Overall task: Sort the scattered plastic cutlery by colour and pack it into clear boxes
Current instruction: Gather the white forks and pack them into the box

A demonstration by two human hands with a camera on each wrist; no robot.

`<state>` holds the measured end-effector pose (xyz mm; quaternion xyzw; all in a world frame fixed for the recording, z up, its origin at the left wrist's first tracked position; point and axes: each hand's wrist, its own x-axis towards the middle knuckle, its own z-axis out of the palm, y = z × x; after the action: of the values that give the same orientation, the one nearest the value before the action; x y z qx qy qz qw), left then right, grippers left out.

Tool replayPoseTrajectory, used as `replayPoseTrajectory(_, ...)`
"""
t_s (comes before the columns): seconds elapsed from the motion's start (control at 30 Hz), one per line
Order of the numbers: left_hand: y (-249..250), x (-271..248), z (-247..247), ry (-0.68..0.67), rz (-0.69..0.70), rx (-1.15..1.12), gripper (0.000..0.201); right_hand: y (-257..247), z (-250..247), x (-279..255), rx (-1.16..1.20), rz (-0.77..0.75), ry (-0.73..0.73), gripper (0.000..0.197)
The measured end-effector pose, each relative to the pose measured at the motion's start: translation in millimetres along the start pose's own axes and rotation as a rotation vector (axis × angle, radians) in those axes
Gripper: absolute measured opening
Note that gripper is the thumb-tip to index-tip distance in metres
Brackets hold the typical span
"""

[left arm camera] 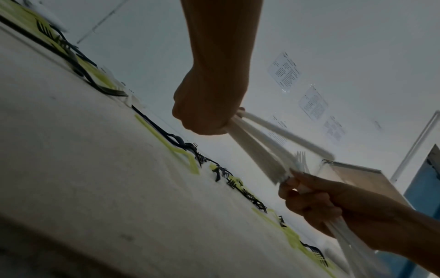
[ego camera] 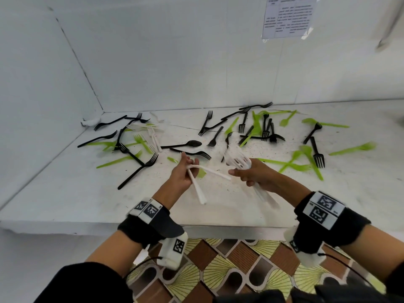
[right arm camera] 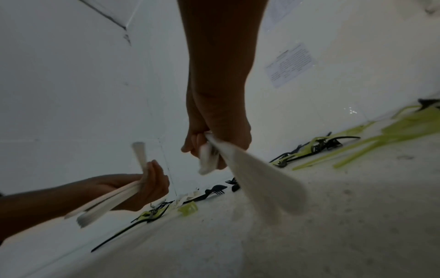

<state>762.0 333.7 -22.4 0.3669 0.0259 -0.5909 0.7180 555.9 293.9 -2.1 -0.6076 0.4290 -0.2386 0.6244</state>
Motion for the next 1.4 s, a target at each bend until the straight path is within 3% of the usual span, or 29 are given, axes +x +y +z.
replayPoseTrajectory(0.13, 2, -2, -2, -0.09, -0.079, 0.112, 0.034, 0, -3, 7, 0.307, 0.113, 0.034, 0.006)
replayPoseTrajectory(0.23, -9, -7, -1, -0.108, -0.167, 0.302, 0.033, -1, 6, 6, 0.39, 0.138, -0.022, 0.015)
replayPoseTrajectory(0.37, -22, -11, 5, -0.094, -0.237, 0.367, 0.025, 1, 22, 3, 0.268, 0.064, -0.106, 0.025)
replayPoseTrajectory(0.47, -29, -12, 8, -0.076, -0.195, 0.384, 0.026, 3, 31, 2, 0.199, 0.011, -0.107, 0.03)
replayPoseTrajectory(0.77, -39, -11, 10, -0.005, -0.1, 0.469, 0.031, 12, 42, 3, 0.166, -0.101, 0.065, 0.021)
replayPoseTrajectory(1.03, -38, -14, 14, -0.025, -0.071, 0.554, 0.026, 14, 47, -1, -0.16, -0.139, 0.013, 0.022)
replayPoseTrajectory(1.17, -39, -15, 13, -0.012, -0.052, 0.583, 0.026, 16, 48, -1, -0.15, -0.106, -0.035, 0.019)
replayPoseTrajectory(1.4, -36, -10, 12, 0.014, 0.01, 0.426, 0.024, 10, 42, 4, -0.115, -0.105, 0.126, 0.022)
